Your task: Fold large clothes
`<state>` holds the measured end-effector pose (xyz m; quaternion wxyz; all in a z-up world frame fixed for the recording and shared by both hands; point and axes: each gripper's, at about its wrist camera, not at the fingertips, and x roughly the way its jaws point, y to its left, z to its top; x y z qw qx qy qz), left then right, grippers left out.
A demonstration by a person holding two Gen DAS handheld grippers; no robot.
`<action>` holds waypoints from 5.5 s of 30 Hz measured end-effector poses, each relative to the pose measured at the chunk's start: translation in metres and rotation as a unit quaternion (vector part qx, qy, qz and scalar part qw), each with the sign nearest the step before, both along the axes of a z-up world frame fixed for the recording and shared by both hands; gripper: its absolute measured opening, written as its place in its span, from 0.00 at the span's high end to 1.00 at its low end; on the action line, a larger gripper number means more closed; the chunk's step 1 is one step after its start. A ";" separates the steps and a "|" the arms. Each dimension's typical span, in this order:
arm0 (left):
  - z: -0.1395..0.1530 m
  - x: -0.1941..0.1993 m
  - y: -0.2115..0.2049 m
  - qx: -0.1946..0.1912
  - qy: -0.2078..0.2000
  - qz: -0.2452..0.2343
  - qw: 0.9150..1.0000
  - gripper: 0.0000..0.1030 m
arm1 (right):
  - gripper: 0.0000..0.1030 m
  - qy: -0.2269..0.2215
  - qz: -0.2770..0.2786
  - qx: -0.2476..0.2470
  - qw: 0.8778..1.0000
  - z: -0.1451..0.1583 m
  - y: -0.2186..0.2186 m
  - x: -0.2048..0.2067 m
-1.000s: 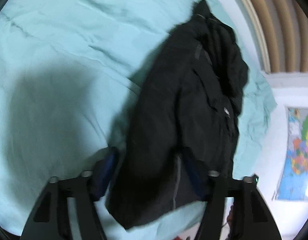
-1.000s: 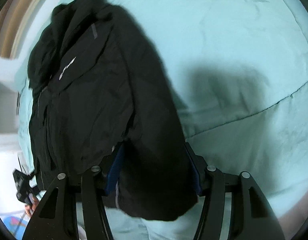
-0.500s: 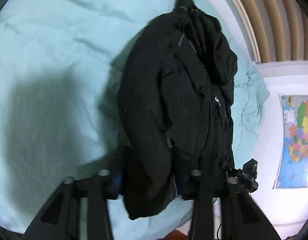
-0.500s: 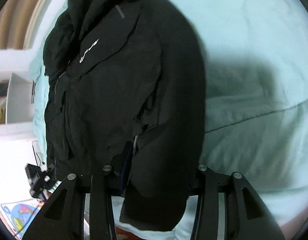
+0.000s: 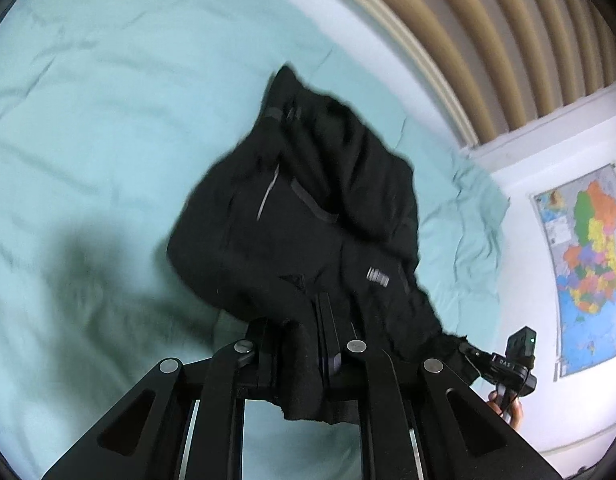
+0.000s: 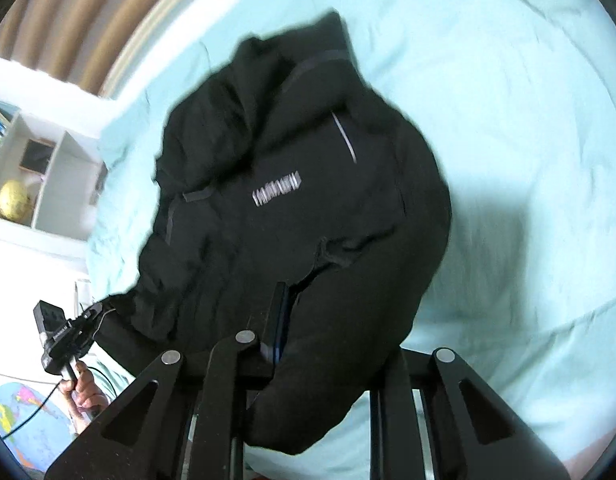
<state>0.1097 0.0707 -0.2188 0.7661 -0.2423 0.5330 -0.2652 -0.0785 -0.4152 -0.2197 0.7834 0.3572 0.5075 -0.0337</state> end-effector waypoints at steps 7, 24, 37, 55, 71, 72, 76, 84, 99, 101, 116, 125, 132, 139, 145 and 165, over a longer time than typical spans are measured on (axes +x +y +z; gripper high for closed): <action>0.040 0.066 -0.014 -0.019 -0.059 0.030 0.998 0.86 | 0.78 -0.061 -0.010 -0.007 0.998 0.048 -0.038 0.063; -0.018 0.314 -0.122 0.040 -0.016 0.089 0.995 0.72 | 0.44 -0.024 -0.074 0.051 0.996 -0.009 -0.128 0.318; -0.106 0.358 -0.161 0.093 0.058 0.042 0.993 0.69 | 0.38 0.044 -0.059 0.061 0.995 -0.096 -0.127 0.370; -0.010 0.324 -0.103 0.056 -0.062 -0.005 0.996 0.25 | 0.22 -0.007 0.005 -0.064 0.998 -0.008 -0.133 0.323; -0.089 0.381 -0.144 0.070 0.002 -0.031 0.997 0.43 | 0.57 -0.018 0.119 -0.141 0.983 -0.069 -0.140 0.379; -0.087 0.379 -0.147 0.082 -0.005 -0.034 0.996 0.53 | 0.65 -0.017 0.121 -0.155 0.980 -0.069 -0.129 0.384; -0.070 0.364 -0.145 0.102 -0.040 -0.030 0.994 0.84 | 0.82 -0.030 0.121 -0.202 0.971 -0.056 -0.117 0.371; 0.011 0.362 -0.130 0.055 -0.130 0.010 0.990 0.85 | 0.86 -0.084 0.065 -0.318 0.942 0.038 -0.113 0.348; -0.118 0.435 -0.181 0.177 -0.002 0.041 0.983 0.76 | 0.85 0.095 0.069 -0.321 0.940 -0.107 -0.103 0.462; -0.117 0.438 -0.183 0.193 0.000 0.036 0.981 0.64 | 0.83 0.105 0.070 -0.325 0.937 -0.113 -0.101 0.466; 0.008 0.324 -0.184 0.137 -0.112 0.000 0.984 0.42 | 0.25 -0.021 0.033 -0.190 0.981 0.002 -0.058 0.355; -0.038 0.207 -0.274 0.148 -0.106 -0.128 0.975 0.42 | 0.25 0.001 0.104 -0.239 0.965 -0.033 0.053 0.308; -0.111 0.225 -0.288 0.183 -0.040 -0.133 0.973 0.43 | 0.24 0.047 0.129 -0.265 0.954 -0.105 0.060 0.311; -0.066 0.224 -0.275 0.155 -0.060 -0.127 0.978 0.42 | 0.27 0.023 0.116 -0.231 0.966 -0.063 0.042 0.314; -0.042 0.271 -0.257 0.149 -0.075 -0.065 0.984 0.42 | 0.27 -0.029 0.075 -0.242 0.967 -0.024 0.021 0.362; -0.043 0.284 -0.230 0.166 -0.053 -0.062 0.983 0.40 | 0.25 0.004 0.073 -0.158 0.985 -0.056 -0.002 0.371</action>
